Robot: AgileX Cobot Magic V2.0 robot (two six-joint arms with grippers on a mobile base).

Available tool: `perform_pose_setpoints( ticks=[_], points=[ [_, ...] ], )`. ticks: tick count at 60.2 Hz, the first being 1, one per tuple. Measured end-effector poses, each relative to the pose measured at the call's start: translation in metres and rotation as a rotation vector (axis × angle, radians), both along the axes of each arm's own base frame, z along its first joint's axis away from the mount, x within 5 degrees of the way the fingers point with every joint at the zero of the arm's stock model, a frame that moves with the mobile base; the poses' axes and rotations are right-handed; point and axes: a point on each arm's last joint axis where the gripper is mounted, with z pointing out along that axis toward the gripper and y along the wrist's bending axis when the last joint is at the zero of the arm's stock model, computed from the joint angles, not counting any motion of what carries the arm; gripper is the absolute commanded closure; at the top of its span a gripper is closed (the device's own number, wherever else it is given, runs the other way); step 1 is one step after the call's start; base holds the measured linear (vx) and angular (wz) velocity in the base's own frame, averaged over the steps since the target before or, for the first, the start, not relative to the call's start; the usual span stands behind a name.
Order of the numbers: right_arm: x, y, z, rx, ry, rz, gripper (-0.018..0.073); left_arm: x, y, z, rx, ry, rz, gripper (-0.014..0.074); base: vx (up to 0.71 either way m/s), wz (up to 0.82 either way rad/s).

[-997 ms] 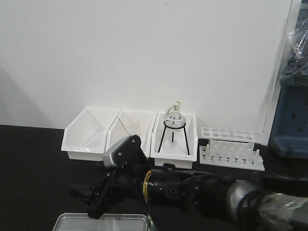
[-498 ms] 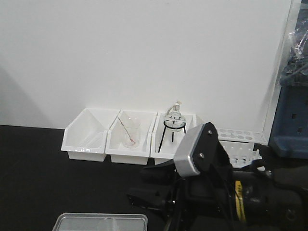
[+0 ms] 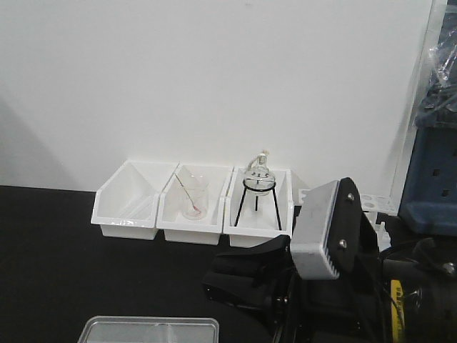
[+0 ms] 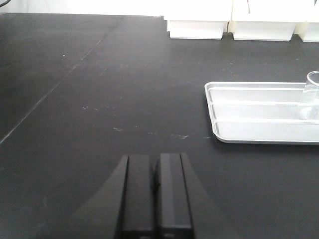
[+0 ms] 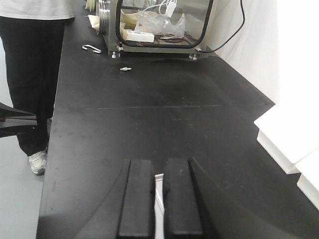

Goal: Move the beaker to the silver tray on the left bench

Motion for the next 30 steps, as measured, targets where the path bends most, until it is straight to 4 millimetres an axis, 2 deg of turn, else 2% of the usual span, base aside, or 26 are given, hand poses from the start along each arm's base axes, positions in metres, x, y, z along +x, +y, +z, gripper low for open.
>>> perform_pose_setpoints(
  ticks=[9, 17, 25, 30],
  points=[
    [0.000, 0.000, 0.000, 0.008, 0.004, -0.004, 0.0405, 0.000, 0.000, 0.000, 0.000, 0.000, 0.000, 0.0595, 0.00, 0.00],
    [0.003, -0.004, 0.007, 0.077, 0.029, -0.058, 0.0466, 0.000, 0.000, 0.000, 0.000, 0.000, 0.000, 0.0595, 0.00, 0.00],
    [0.000, -0.016, 0.027, 0.196, 0.014, -0.182, 0.0578, 0.000, 0.000, 0.000, 0.000, 0.000, 0.000, 0.0595, 0.00, 0.00],
    [-0.003, -0.030, 0.044, 0.286, -0.008, -0.313, 0.0576, 0.000, 0.000, 0.000, 0.000, 0.000, 0.000, 0.0595, 0.00, 0.00]
  ],
)
